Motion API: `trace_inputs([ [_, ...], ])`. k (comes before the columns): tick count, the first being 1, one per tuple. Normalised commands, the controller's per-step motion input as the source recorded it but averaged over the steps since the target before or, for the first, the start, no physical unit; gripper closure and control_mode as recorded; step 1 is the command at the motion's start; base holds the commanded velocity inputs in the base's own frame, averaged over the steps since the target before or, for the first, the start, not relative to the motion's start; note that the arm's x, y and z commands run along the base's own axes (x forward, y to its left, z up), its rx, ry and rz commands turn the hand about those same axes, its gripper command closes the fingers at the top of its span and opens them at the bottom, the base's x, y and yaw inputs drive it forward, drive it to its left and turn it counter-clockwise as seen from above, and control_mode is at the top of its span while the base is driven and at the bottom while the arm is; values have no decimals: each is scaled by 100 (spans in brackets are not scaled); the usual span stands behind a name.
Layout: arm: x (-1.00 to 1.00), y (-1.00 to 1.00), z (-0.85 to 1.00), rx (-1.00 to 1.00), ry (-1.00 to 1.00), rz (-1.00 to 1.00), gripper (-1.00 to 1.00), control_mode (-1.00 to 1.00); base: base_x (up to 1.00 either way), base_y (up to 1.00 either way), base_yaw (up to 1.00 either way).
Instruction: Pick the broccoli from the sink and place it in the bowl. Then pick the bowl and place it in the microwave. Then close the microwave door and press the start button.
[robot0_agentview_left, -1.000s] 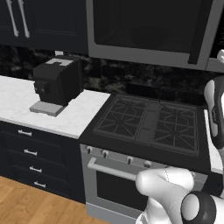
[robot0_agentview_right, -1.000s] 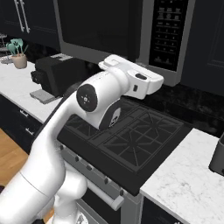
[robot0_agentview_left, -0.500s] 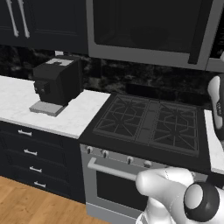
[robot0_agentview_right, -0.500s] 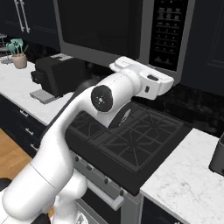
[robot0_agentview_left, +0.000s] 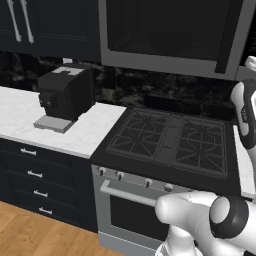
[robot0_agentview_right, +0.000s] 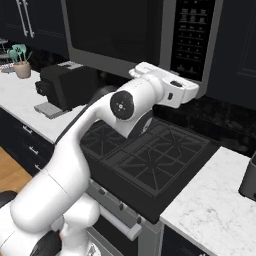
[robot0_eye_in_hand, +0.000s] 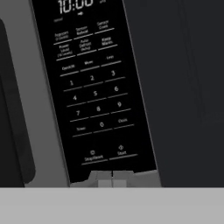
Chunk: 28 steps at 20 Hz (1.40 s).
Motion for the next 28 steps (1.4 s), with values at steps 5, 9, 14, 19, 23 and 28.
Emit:
trace_inputs([
  [5, 18, -13, 0, 0, 0, 0, 100, -100, 0, 0, 0],
  [9, 19, -5, 0, 0, 0, 0, 100, -100, 0, 0, 0],
  [14, 17, -16, 0, 0, 0, 0, 100, -100, 0, 0, 0],
  [19, 11, -21, 0, 0, 0, 0, 100, -100, 0, 0, 0],
  [23, 10, -11, -8, 0, 0, 0, 100, -100, 0, 0, 0],
  [28, 17, -12, -4, 0, 0, 0, 100, -100, 0, 0, 0],
])
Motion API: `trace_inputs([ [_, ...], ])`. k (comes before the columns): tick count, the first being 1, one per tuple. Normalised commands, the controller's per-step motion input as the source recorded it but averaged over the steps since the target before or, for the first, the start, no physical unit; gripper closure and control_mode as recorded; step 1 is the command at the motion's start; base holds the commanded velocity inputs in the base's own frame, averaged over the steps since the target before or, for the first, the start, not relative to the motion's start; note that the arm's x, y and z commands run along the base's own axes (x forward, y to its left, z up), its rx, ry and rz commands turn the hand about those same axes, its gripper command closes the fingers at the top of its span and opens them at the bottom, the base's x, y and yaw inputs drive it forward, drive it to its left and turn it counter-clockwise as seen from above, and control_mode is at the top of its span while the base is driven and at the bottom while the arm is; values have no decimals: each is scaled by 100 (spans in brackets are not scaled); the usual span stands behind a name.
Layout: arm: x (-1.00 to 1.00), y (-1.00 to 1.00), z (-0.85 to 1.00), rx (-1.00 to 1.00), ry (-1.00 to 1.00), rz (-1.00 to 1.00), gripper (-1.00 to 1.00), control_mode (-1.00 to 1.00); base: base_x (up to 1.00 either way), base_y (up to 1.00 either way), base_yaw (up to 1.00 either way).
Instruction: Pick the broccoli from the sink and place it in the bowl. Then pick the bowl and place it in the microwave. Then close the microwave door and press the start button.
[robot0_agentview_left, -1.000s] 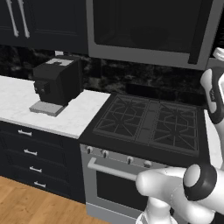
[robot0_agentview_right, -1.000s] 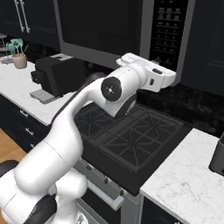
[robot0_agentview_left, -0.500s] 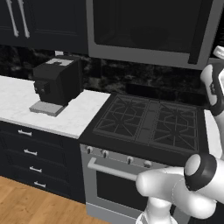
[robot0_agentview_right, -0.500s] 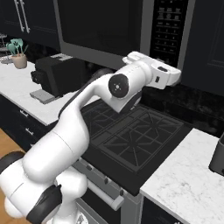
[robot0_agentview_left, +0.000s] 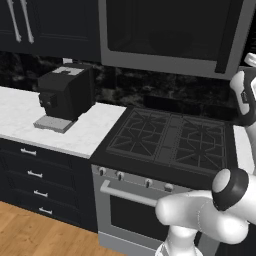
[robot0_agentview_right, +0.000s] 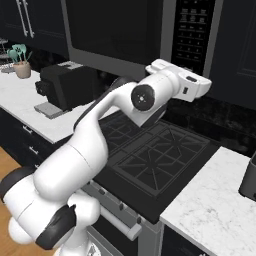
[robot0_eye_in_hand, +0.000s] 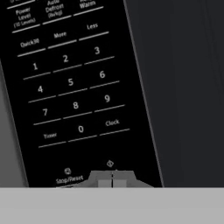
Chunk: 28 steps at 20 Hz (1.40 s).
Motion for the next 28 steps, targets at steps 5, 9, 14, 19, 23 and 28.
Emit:
trace_inputs([
  [5, 19, -13, 0, 0, 0, 0, 100, -100, 0, 0, 0],
  [9, 13, -13, -6, 0, 0, 0, 100, -100, 0, 0, 0],
  [14, 13, -2, -19, 0, 0, 0, 100, -100, 0, 0, 0],
  [19, 68, 0, -11, 0, 0, 0, 100, -100, 0, 0, 0],
  [23, 83, -8, 0, 0, 0, 0, 100, -100, 0, 0, 0],
  [28, 80, -2, -2, 0, 0, -5, 100, -100, 0, 0, 0],
])
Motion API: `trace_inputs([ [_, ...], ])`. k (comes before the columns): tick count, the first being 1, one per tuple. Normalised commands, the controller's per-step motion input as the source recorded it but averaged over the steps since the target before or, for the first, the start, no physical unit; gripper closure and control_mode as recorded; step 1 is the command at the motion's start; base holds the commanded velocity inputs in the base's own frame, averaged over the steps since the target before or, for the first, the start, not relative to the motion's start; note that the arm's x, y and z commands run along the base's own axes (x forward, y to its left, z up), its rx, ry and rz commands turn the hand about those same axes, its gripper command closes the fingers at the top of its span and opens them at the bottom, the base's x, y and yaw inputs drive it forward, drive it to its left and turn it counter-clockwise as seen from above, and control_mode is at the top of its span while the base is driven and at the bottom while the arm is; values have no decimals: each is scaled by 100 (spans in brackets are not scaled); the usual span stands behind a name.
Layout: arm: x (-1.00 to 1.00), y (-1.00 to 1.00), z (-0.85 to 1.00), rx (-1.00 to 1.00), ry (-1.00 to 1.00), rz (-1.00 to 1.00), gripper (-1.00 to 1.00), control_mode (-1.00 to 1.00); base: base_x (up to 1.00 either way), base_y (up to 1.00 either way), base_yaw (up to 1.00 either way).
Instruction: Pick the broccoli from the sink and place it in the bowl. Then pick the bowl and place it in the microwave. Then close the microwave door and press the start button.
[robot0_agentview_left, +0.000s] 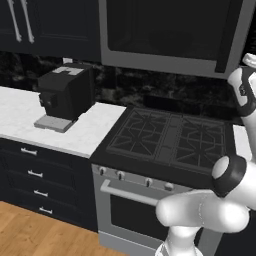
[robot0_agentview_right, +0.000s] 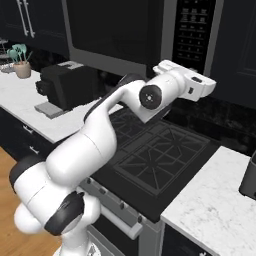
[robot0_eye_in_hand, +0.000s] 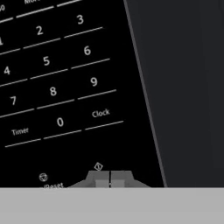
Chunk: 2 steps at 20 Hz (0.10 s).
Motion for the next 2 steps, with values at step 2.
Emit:
trace_inputs([
  [2, 84, 9, -12, -6, 2, -22, 100, -100, 0, 0, 0],
])
